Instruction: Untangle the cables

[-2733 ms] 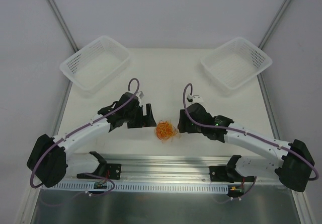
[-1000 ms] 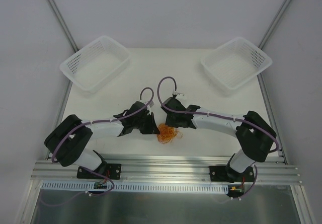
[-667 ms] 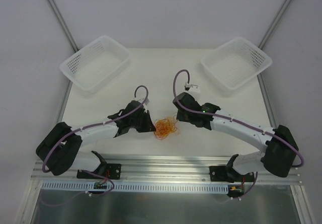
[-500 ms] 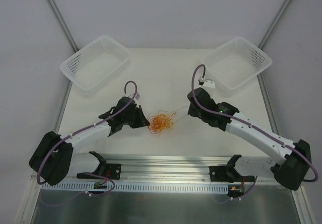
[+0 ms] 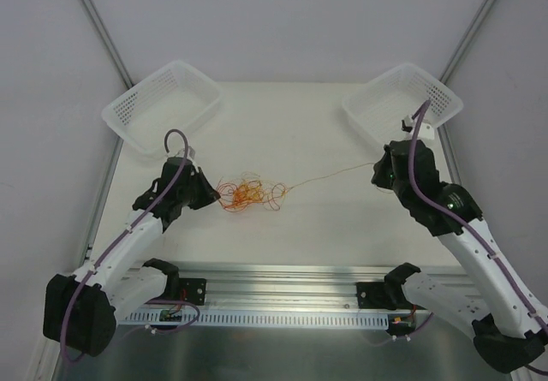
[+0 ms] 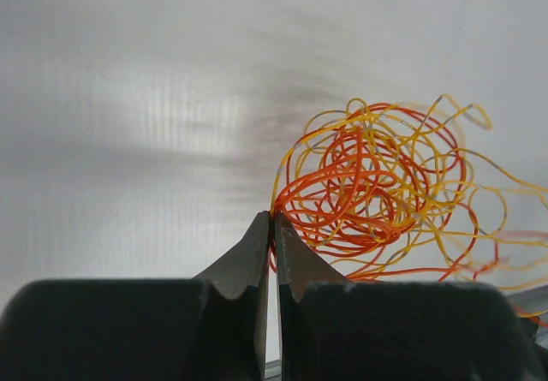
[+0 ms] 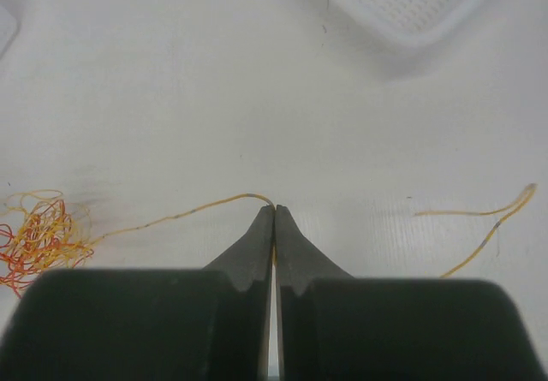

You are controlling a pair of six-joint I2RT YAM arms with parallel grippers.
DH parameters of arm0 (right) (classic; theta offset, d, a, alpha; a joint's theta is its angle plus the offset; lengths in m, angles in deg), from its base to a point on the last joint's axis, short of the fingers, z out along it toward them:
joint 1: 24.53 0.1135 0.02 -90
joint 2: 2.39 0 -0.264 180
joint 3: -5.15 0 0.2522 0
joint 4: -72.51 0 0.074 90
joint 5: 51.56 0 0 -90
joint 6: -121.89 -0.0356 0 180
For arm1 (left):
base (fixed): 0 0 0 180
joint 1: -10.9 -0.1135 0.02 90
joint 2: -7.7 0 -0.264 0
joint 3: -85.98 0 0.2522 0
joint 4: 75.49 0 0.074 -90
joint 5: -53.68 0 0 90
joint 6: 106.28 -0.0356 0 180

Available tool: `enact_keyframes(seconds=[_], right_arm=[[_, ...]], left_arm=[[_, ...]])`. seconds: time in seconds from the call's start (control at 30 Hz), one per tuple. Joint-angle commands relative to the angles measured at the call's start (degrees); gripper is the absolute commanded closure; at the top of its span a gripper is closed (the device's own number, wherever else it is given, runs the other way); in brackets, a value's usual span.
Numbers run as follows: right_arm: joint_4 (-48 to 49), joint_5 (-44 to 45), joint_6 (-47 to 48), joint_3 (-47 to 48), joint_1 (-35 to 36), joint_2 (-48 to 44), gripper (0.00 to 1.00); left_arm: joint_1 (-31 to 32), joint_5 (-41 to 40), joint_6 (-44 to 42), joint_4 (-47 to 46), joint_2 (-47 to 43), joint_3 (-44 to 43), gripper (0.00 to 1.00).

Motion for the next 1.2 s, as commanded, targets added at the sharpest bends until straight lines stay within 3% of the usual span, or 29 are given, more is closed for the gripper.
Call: enact_keyframes(seconds=[0.0,0.33,0.53,0.73,0.9,1.0,1.13,1.17], right_arm=[[-3.82,1.57,7.60,6.97,-2.33,-2.40,0.99],[-4.45,-0.79,13.85,17.78,-4.45,-4.33,0.99],[-4.45,-2.03,15.18,20.69,-4.54,-4.95,0.99],[-4.10,-4.04,15.09,17.19,-4.45,-4.25,0.99],[-1.82,-8.26,12.99,12.96,-4.54,-3.11,0.99],[-0.41,-10.55,11.93,10.85,-4.45,-1.62,0.99],[1.79,-11.25,11.05,9.18,-4.54,0.66,0.99],[2.49,-11.17,10.87,9.00,-4.54,1.19,0.99]], left_arm=[[-4.36,-7.62,-2.47,7.64,-0.73,-2.62,1.00],[-14.12,-10.02,-2.91,11.95,4.80,-4.82,1.00],[-15.54,-8.79,-3.97,12.04,6.39,-6.84,1.00],[-15.45,2.80,-7.83,11.34,7.80,-8.16,1.00],[-15.10,14.21,-10.82,10.02,6.05,-5.80,0.94],[-14.66,20.01,-12.31,9.49,3.59,-3.87,0.87],[-14.48,24.16,-13.90,9.49,-1.86,-1.93,0.65],[-14.48,24.61,-14.25,9.49,-3.18,-1.66,0.53]])
